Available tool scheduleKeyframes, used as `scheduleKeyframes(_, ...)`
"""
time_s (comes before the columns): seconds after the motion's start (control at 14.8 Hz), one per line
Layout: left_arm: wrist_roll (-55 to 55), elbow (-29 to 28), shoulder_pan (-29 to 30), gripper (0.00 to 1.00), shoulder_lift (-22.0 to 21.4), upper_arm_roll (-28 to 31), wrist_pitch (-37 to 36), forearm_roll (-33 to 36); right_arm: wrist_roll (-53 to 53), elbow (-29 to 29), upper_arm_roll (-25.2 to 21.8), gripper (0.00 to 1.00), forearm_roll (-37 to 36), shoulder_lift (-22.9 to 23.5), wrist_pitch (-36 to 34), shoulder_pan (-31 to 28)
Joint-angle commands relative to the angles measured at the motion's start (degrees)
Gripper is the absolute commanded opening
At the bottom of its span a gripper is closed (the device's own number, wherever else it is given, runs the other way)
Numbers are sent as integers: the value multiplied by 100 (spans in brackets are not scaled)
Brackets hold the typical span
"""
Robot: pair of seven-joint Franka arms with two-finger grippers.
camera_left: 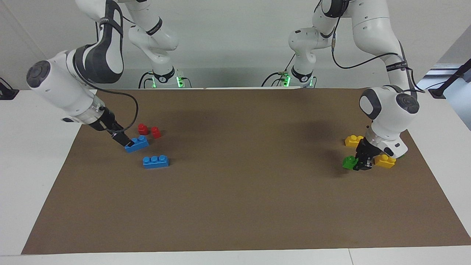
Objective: Remove green block with left arm and hold with right
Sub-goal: 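Lower the green brick with the left gripper while the right gripper withdraws, then open the left gripper to release the green brick near the yellow bricks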
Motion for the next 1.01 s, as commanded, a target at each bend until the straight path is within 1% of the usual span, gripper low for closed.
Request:
scheduleKeyframes(0.0, 138, -6, 45, 0, 135, -25, 272, -45, -842, 203, 56, 100, -393, -465, -426, 14)
scheduleKeyframes(0.13, 138, -6, 27, 0, 214, -16, 325, -36, -1464, 220, 92, 100, -710, -834, -550, 224)
scheduleKeyframes(0.2, 138, 3, 10, 0, 275, -16, 395, 16, -1763, 255, 109, 100, -807, -949, -602, 252)
scheduleKeyframes(0.4, 138, 3, 10, 0, 363, -25, 501, 122, -2397, 641, 258, 100, -1001, -986, -936, 252)
scheduleKeyframes(0.54, 138, 12, 10, 0, 363, -25, 492, 122, -2898, 669, 285, 100, -1001, -977, -972, 261)
scheduleKeyframes(0.61, 138, 29, 10, 8, 363, -25, 483, 131, -2978, 669, 285, 100, -1001, -994, -955, 269)
scheduleKeyframes(0.67, 138, 55, 1, 99, 355, -25, 422, 157, -2979, 669, 303, 100, -1001, -994, -937, 278)
scheduleKeyframes(0.88, 173, 170, 1, 100, 259, -51, 246, 157, -2909, 642, 303, 100, -1001, -1003, -858, 269)
scheduleKeyframes(0.94, 243, 179, 1, 100, 206, -51, 202, 157, -2952, 625, 303, 100, -1010, -995, -710, 243)
